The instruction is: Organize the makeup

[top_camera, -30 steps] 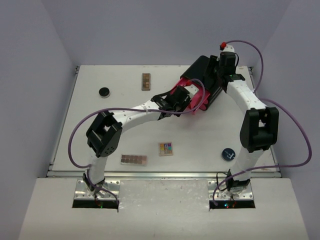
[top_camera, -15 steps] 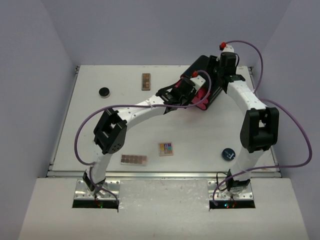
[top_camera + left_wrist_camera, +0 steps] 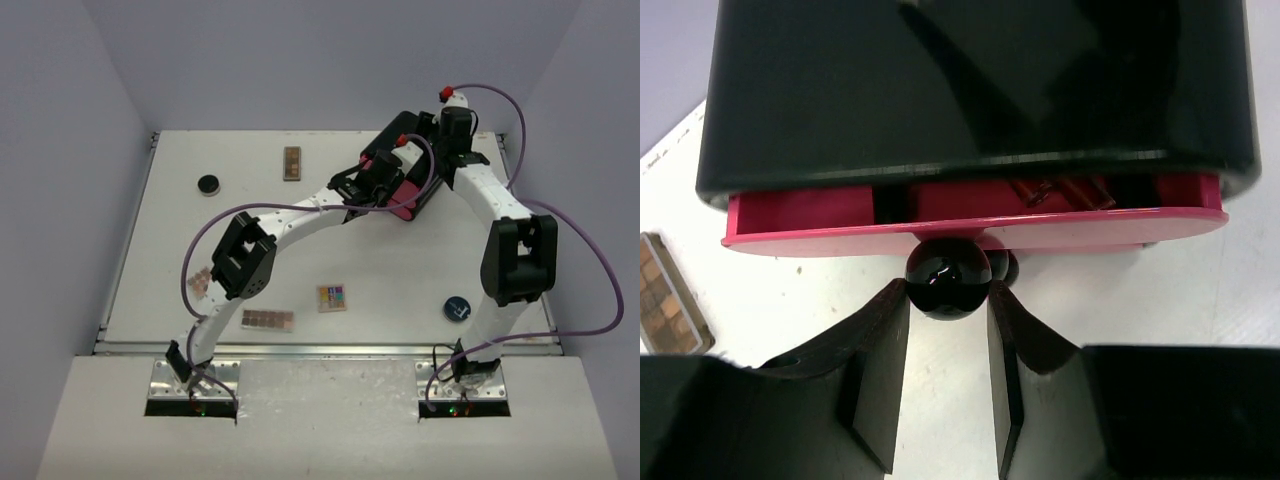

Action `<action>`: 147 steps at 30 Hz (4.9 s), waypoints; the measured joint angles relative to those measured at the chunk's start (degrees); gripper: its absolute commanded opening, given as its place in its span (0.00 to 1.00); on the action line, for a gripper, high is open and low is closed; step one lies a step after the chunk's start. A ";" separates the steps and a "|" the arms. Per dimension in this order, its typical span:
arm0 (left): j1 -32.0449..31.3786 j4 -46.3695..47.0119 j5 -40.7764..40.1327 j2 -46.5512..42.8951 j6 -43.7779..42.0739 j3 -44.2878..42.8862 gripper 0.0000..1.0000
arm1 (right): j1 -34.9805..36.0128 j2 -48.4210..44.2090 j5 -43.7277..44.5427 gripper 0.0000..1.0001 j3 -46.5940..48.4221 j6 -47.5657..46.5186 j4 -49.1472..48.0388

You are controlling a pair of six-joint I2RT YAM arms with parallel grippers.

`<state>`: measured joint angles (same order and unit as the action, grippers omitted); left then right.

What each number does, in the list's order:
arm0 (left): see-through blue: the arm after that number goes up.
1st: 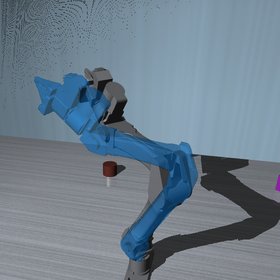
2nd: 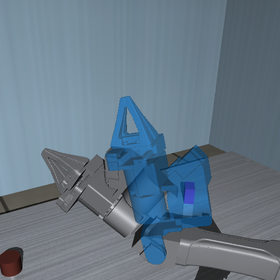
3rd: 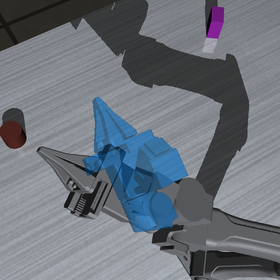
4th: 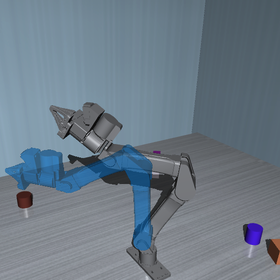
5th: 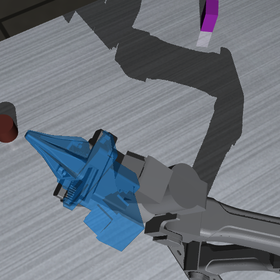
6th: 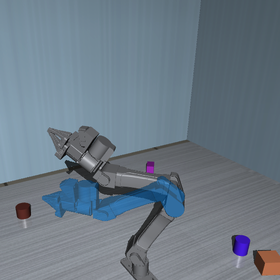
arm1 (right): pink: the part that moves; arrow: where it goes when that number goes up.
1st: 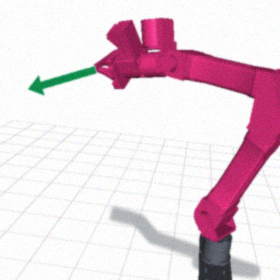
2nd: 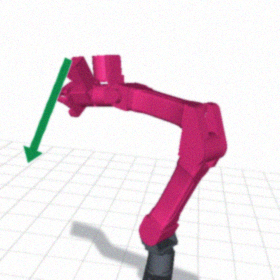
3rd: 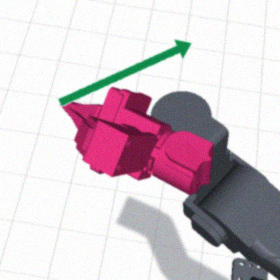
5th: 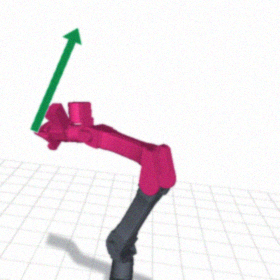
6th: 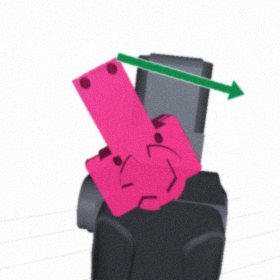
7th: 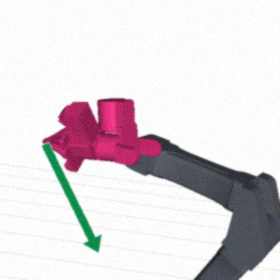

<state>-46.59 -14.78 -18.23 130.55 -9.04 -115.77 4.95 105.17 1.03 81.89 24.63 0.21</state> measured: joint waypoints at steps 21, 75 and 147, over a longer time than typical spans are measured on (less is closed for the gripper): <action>0.04 4.04 -1.33 2.17 2.88 -0.74 0.69 | -0.35 0.00 -0.54 0.53 -0.86 3.85 -1.84; 0.04 17.19 -5.30 6.75 7.76 5.60 0.49 | -1.51 -2.28 -1.87 0.52 -4.31 5.15 -3.65; 5.57 -13.18 6.01 -31.51 9.29 24.80 1.00 | -2.12 -14.61 -7.80 0.62 -5.51 -1.65 15.47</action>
<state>-41.01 -27.97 -12.22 99.04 0.26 -90.97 2.83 90.55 -6.77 76.38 22.98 15.68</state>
